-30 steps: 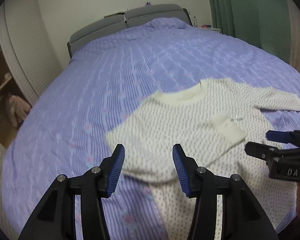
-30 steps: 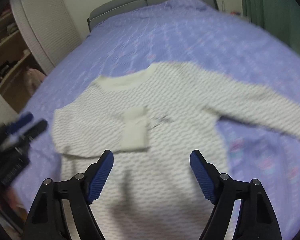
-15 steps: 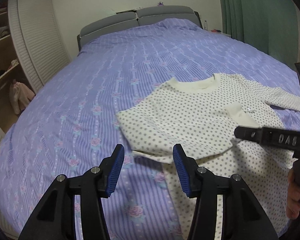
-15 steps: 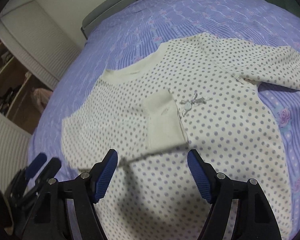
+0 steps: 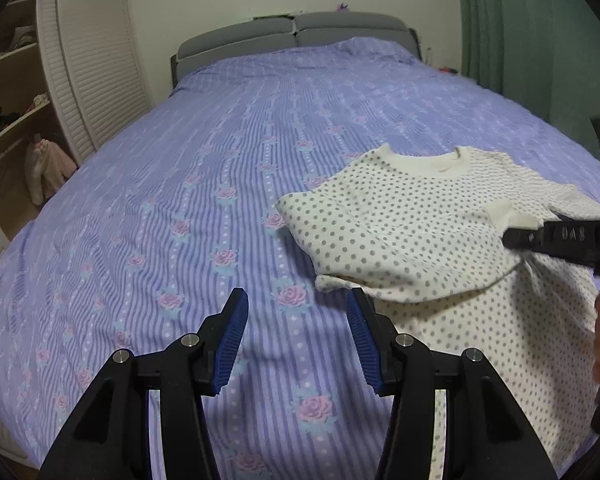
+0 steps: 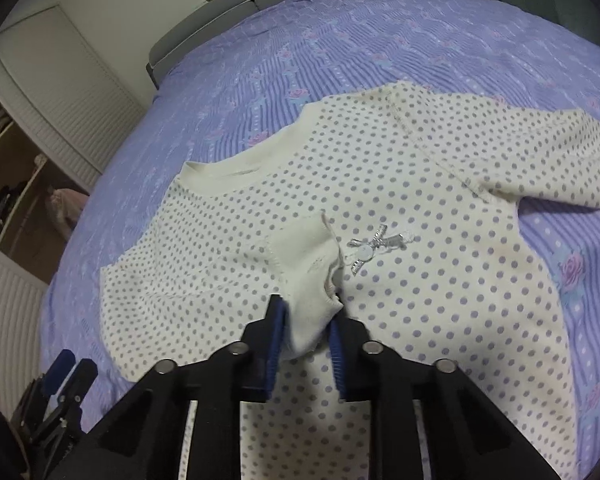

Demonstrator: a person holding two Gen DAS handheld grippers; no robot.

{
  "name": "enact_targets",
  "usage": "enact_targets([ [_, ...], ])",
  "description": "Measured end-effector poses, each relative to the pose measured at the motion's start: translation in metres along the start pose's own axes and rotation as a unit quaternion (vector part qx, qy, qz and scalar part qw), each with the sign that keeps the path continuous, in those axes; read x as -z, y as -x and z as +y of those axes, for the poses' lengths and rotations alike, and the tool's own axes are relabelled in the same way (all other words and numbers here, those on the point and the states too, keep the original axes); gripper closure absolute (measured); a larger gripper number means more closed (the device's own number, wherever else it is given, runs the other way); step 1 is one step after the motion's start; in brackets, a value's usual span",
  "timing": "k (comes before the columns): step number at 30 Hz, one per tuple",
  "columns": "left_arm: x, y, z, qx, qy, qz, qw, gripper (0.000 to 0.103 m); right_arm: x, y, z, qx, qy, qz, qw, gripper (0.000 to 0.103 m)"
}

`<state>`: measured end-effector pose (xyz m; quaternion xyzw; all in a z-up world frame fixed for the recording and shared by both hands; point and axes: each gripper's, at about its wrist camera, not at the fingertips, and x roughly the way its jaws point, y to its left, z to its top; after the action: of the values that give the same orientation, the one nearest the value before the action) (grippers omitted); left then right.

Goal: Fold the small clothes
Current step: 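Grasp the cuff of the other sleeve with the right gripper, then lift the held sleeve and lay it across the shirt body with the right gripper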

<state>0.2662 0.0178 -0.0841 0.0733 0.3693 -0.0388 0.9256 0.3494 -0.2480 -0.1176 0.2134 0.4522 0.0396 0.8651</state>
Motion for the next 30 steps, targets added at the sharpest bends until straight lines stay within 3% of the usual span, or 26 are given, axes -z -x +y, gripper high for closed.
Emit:
enact_targets([
  [5, 0.007, 0.003, -0.015, 0.026, -0.014, -0.021, 0.9993, 0.049, -0.014, 0.028, 0.019, 0.024, 0.035, -0.049, 0.998, 0.090],
  [9, 0.007, -0.006, -0.031, 0.041, -0.014, -0.010, 0.9990, 0.049, -0.040, 0.051, 0.023, 0.019, 0.033, -0.084, 0.996, 0.091],
  [12, 0.006, -0.009, -0.040, 0.039, -0.013, -0.015, 0.9990, 0.049, -0.062, 0.069, 0.019, 0.049, 0.041, -0.124, 0.990, 0.091],
  [16, -0.003, -0.015, -0.051, 0.048, -0.009, -0.013, 0.9987, 0.049, -0.083, 0.089, -0.004, 0.070, 0.039, -0.147, 0.986, 0.091],
  [24, -0.011, -0.035, -0.083, 0.045, -0.055, -0.002, 0.9975, 0.049, -0.100, 0.075, -0.033, 0.091, 0.043, -0.118, 0.988, 0.091],
  [30, -0.014, -0.038, -0.078, 0.039, -0.042, 0.006, 0.9983, 0.049, -0.081, 0.057, -0.059, 0.088, 0.035, -0.086, 0.992, 0.091],
])
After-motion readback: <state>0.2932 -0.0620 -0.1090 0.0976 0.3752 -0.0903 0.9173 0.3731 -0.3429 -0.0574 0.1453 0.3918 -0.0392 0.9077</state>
